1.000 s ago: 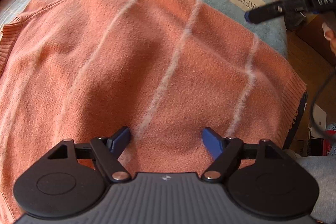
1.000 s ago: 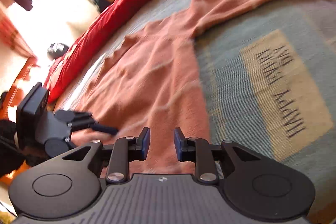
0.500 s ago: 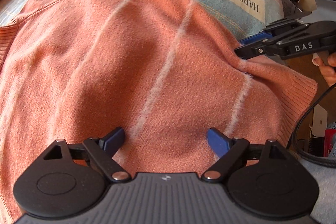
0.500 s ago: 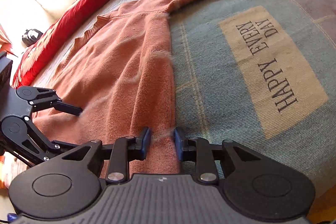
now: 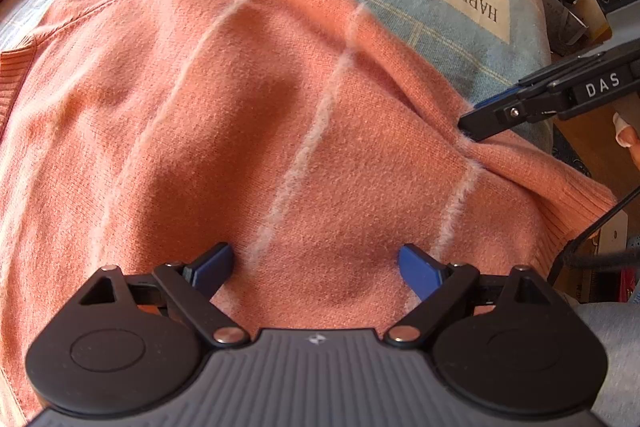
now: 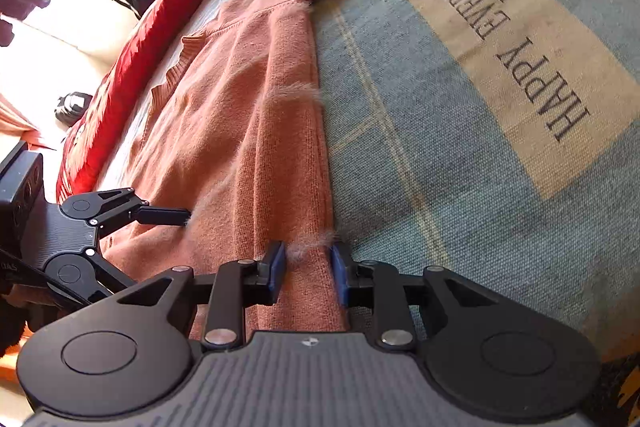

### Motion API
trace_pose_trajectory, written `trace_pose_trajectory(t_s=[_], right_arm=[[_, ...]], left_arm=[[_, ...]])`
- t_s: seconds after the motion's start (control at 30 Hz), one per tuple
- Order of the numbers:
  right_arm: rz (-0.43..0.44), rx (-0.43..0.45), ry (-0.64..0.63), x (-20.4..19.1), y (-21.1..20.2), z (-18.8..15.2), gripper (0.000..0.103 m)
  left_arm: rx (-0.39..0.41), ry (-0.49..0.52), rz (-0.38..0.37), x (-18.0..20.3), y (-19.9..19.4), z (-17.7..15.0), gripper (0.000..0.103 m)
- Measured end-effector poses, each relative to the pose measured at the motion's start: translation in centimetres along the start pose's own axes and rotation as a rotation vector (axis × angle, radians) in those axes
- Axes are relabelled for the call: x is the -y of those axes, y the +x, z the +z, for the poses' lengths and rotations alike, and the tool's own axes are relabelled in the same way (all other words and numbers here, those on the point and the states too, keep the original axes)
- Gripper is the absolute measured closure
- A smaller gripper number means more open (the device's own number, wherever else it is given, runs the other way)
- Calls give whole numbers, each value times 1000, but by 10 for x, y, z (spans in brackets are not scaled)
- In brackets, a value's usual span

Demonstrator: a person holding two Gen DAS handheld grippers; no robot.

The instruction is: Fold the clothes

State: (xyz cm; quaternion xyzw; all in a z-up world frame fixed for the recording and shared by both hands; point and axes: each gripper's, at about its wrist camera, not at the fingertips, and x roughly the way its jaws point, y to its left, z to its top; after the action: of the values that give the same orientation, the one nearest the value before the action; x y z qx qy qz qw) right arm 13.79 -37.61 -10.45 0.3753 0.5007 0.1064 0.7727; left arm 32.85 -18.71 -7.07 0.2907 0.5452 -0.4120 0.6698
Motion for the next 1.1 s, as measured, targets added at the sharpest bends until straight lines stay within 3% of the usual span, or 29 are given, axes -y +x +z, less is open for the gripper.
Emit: trace_pose_trajectory(t_s=[0.23, 0.3, 0.4, 0.53, 0.7, 0.77, 0.8, 0.83, 1.1], right_arm=[[72, -48, 108, 12, 0, -23, 71], [72, -41, 86, 9, -2, -21, 78], [12, 24, -22, -8, -17, -16, 84], [-134, 123, -257, -40, -38, -14, 83], [1, 57, -161, -16, -19, -6, 73], [14, 44, -103, -3, -8, -2, 75], [6, 51, -100, -2, -11, 0, 84], [-8, 59, -107, -3, -15, 2, 88], [-171, 141, -203, -13, -72, 20, 91]], left_arm=[[1, -3, 9, 2, 0, -1, 11], [0, -1, 10, 3, 0, -2, 11], [-1, 1, 9, 2, -1, -2, 11], [-3, 3, 13, 3, -1, -3, 10], [-3, 0, 19, 5, 0, -3, 9], [-4, 2, 19, 5, -1, -3, 9], [-4, 4, 19, 5, -2, -4, 9], [-4, 6, 18, 5, -3, -4, 9], [44, 23, 11, 14, -25, 3, 10]])
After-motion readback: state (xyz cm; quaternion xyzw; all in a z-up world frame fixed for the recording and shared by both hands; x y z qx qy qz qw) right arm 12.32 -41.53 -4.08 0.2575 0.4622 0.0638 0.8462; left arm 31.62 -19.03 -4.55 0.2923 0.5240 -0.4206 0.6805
